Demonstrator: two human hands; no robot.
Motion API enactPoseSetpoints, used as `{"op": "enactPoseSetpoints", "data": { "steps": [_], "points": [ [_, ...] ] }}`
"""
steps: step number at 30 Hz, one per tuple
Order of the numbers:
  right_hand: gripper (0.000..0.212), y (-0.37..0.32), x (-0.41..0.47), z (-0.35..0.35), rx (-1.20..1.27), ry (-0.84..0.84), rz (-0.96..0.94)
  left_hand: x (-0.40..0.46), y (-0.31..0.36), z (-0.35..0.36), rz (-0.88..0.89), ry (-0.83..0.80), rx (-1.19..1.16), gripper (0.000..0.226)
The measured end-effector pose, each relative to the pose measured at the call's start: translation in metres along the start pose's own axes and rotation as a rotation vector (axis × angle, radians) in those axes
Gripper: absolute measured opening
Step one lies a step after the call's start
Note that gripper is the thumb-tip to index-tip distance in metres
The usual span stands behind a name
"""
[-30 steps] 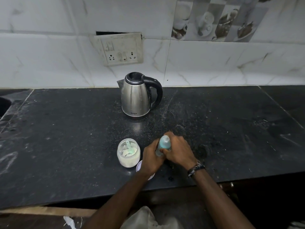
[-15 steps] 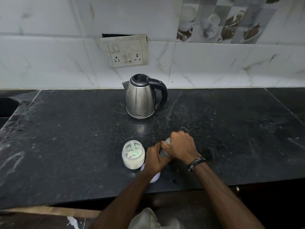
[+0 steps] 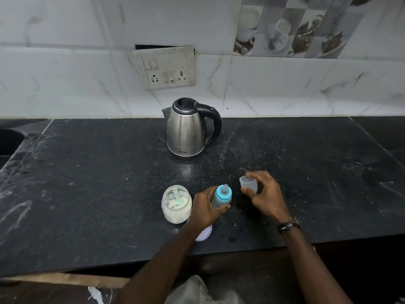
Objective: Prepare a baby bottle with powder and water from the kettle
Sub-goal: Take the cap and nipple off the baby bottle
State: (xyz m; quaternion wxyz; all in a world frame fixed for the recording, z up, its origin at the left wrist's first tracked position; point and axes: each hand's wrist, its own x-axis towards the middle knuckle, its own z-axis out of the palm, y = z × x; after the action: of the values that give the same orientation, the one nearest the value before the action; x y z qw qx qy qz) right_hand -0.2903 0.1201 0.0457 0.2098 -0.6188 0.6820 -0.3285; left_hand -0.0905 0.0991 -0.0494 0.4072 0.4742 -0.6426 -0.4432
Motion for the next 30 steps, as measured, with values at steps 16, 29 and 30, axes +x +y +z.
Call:
{"op": "enactPoseSetpoints", "data": {
  "steps": [16,29,30],
  "points": [
    [0.083,0.047,-0.019,0.030,-0.133,-0.036,0.184,-0.001,0.000,0.002,-0.016,-0.005,0.015,0.061],
    [0.074,-0.014,0.000,-0.003,-0.257,-0.024,0.124,-0.002,-0.001,0.001,0.005,0.011,0.016,0.059],
    [0.066,-0.026,-0.001,-0.001,-0.228,-0.005,0.099,-0.001,0.000,0.001,0.007,0.012,0.007,0.058]
  ]
}}
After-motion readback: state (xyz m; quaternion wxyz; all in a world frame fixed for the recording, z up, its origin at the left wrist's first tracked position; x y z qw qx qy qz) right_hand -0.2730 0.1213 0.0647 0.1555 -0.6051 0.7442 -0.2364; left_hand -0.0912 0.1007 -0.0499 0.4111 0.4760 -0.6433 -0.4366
